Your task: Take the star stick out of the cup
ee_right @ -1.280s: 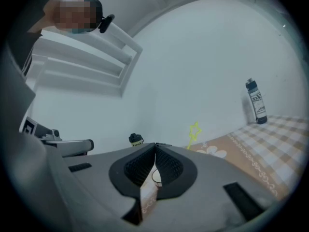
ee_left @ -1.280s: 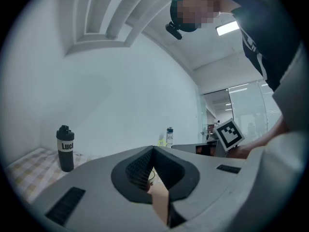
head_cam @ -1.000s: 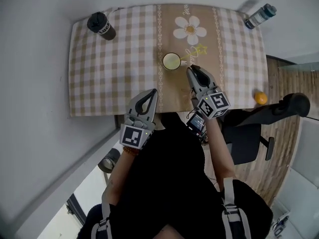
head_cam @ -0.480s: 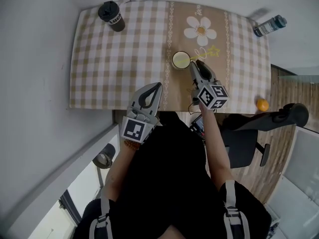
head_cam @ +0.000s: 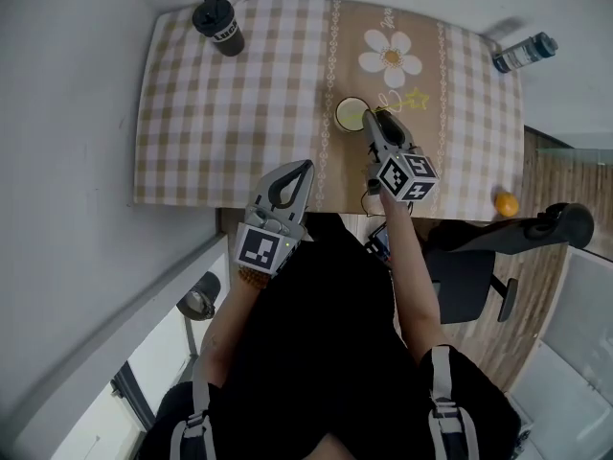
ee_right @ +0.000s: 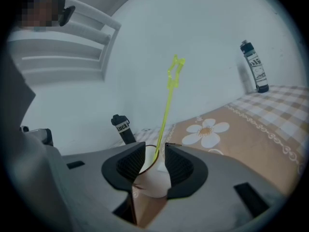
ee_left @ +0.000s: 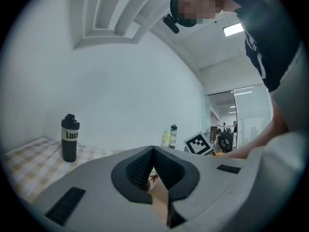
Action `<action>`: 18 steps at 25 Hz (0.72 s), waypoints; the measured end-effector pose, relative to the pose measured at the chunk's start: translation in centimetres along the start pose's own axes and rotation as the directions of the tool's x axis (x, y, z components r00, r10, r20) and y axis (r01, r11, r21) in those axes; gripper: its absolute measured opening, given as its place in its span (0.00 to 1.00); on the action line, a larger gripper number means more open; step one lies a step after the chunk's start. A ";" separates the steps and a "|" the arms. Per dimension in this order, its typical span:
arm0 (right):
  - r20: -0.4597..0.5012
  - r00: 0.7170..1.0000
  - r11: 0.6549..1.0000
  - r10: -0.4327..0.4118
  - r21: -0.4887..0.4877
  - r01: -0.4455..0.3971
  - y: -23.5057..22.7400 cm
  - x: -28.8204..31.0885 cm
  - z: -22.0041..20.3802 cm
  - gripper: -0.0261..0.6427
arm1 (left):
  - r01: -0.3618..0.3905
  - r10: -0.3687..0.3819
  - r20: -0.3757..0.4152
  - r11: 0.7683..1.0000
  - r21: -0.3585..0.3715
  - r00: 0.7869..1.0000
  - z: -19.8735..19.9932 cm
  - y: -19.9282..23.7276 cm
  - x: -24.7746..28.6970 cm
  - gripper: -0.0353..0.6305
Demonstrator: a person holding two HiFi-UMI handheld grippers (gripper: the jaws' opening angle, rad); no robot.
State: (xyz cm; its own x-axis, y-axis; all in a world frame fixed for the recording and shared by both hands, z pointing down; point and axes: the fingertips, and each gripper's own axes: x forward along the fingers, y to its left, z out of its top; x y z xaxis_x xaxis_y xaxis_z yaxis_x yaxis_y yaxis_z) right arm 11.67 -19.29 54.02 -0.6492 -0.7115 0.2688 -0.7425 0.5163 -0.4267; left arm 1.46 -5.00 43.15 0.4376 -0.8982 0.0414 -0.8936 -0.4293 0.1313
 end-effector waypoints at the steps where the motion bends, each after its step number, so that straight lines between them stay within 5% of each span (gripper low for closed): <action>1: -0.007 1.000 1.000 0.002 -0.006 -0.002 0.1 0.2 -0.2 0.24 | -0.002 0.002 -0.002 1.000 0.000 1.000 -0.1 0.1 0.0 0.06; 8: -0.041 0.999 0.999 -0.003 -0.040 0.001 -0.2 1.0 -0.5 0.20 | -0.013 0.013 -0.017 1.000 -0.005 1.000 -0.6 0.5 0.2 0.06; 18: -0.120 0.989 0.946 -0.081 -0.322 0.039 0.6 1.6 -0.1 0.14 | -0.010 0.009 -0.025 1.000 -0.020 1.000 -1.1 0.4 0.6 0.06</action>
State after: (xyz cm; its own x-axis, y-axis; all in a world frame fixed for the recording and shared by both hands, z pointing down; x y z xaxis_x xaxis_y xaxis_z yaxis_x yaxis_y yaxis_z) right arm 10.19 -20.08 54.31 -0.6018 -0.6889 0.4040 -0.7807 0.6142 -0.1155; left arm 1.48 -5.61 44.36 0.4314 -0.8997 0.0669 -0.8957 -0.4184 0.1504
